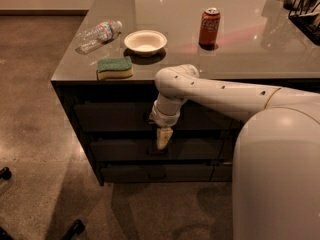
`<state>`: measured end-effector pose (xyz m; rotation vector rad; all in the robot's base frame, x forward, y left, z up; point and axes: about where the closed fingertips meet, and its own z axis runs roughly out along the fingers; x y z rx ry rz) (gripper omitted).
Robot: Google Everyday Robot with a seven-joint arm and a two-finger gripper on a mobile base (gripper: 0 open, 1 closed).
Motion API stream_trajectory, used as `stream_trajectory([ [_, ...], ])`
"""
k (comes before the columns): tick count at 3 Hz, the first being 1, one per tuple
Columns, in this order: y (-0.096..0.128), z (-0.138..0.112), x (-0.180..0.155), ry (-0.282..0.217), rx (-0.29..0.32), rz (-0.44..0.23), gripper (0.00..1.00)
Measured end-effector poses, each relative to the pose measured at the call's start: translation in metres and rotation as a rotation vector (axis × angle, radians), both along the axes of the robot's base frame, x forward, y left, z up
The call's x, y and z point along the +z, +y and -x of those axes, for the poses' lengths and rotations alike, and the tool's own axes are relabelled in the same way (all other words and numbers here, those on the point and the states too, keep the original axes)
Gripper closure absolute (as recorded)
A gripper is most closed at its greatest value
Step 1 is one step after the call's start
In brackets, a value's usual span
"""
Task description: Open top drawer
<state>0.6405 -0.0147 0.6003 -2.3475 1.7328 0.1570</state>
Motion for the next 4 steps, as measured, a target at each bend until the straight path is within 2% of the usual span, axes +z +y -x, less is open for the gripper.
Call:
stream_trajectory([
  [1,-0.0040,0.0021,-0.0001,0.000,0.000,0.000,0.00],
  [4,-0.0040,0.0021,-0.0001,0.000,0.000,0.000,0.00],
])
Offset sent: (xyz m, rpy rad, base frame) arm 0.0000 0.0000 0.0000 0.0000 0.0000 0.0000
